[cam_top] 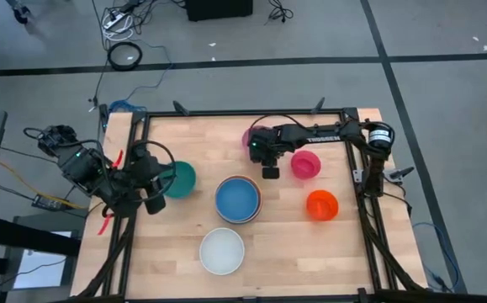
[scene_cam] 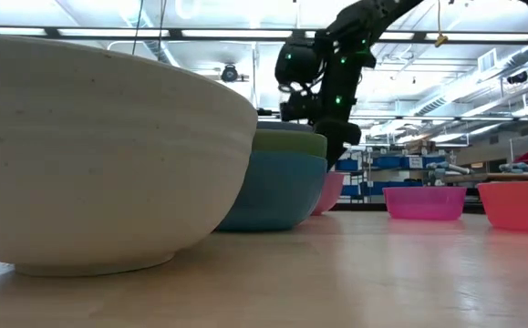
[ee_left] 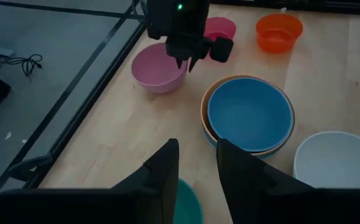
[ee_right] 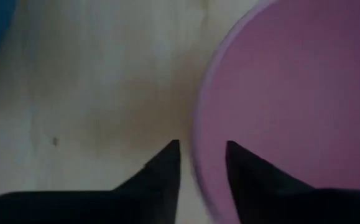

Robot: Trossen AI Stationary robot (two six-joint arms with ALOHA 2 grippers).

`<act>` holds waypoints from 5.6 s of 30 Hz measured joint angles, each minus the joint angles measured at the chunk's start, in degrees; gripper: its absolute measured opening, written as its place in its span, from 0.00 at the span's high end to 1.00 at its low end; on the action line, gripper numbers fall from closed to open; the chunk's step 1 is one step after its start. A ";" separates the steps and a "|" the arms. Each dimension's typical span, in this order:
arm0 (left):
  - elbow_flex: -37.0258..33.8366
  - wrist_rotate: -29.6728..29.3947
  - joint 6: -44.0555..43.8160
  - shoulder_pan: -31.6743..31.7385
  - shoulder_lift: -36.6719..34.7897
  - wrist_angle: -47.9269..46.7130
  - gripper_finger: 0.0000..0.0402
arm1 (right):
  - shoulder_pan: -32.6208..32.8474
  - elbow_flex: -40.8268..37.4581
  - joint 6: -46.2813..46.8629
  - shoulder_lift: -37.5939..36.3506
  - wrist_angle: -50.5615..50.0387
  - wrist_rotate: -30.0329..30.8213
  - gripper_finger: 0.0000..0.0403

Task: Nest bowls inside each other
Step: Stack the pink bowl on top of the blue bowl, then stack the dark green bowl on top of the pink bowl

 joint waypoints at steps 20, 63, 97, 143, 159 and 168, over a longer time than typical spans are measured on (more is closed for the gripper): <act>0.00 -1.81 -2.23 0.00 0.00 -2.47 0.71 | 10.48 0.00 10.10 -17.42 6.30 -2.38 1.00; -36.54 10.33 -8.98 0.93 1.53 10.47 0.71 | 31.96 -0.04 33.19 -9.09 16.45 -5.07 0.66; -39.65 10.69 -10.73 2.40 1.42 14.18 0.71 | 34.71 -0.07 36.61 -6.85 14.16 6.46 0.77; -47.98 15.49 11.21 6.93 1.46 19.35 0.71 | 44.90 -0.04 38.27 -18.53 17.30 18.87 0.80; -44.99 23.37 15.39 8.16 1.46 21.22 0.71 | 45.21 -0.04 38.93 -18.56 15.80 19.68 0.80; -42.57 30.17 17.44 8.11 1.44 21.79 0.71 | 45.21 -0.04 39.43 -18.53 15.04 19.68 0.80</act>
